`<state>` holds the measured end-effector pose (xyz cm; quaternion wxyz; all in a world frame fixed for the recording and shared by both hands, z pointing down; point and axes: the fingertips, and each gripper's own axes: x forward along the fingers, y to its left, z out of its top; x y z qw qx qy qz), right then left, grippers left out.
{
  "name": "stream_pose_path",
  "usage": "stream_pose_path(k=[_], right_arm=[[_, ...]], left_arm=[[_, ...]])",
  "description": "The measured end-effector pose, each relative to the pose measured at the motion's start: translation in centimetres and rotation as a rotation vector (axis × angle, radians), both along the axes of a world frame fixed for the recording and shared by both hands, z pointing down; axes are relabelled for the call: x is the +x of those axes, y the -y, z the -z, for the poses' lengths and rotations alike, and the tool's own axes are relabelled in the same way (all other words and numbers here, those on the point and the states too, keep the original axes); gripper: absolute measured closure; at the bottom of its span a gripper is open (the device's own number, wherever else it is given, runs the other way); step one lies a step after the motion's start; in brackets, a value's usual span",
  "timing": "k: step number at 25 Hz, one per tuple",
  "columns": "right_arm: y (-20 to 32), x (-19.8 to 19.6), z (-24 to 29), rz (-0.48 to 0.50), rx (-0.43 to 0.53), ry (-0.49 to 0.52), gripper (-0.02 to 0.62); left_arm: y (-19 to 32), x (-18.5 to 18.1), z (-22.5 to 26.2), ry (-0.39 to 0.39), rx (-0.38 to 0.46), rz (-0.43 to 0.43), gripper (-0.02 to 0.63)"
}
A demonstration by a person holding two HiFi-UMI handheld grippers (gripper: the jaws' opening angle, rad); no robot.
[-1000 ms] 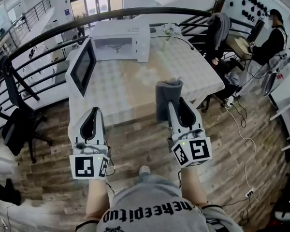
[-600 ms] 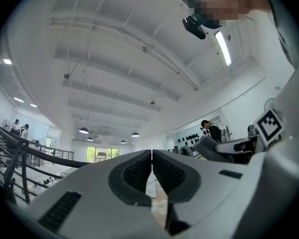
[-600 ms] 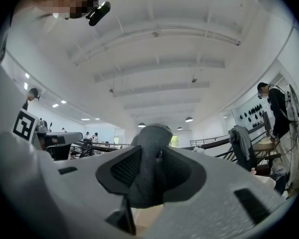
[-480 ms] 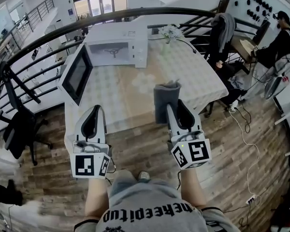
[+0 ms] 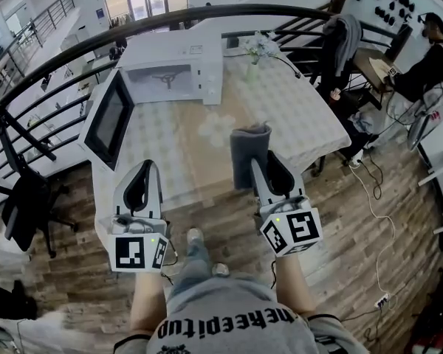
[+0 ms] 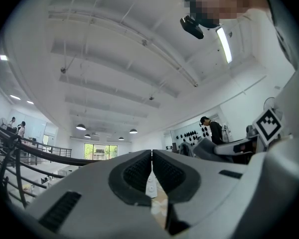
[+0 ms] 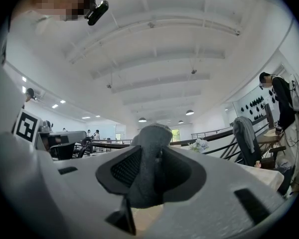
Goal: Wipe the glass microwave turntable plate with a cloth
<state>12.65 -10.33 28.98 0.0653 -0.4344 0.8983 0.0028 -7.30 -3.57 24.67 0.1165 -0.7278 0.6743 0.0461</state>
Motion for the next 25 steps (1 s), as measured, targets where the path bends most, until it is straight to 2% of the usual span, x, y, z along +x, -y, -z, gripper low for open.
stream_pose_path(k=[16,25], right_arm=[[13.5,-7.9,-2.4,-0.041,-0.096,-0.036,0.469],[19.6,-11.7,-6.5,-0.072,-0.232,-0.069,0.469]], left_arm=[[13.2,-7.5,-0.4,-0.003,-0.013,-0.037,0.595],[20.1,-10.8,-1.9,-0.013,-0.04,-0.1,0.595]])
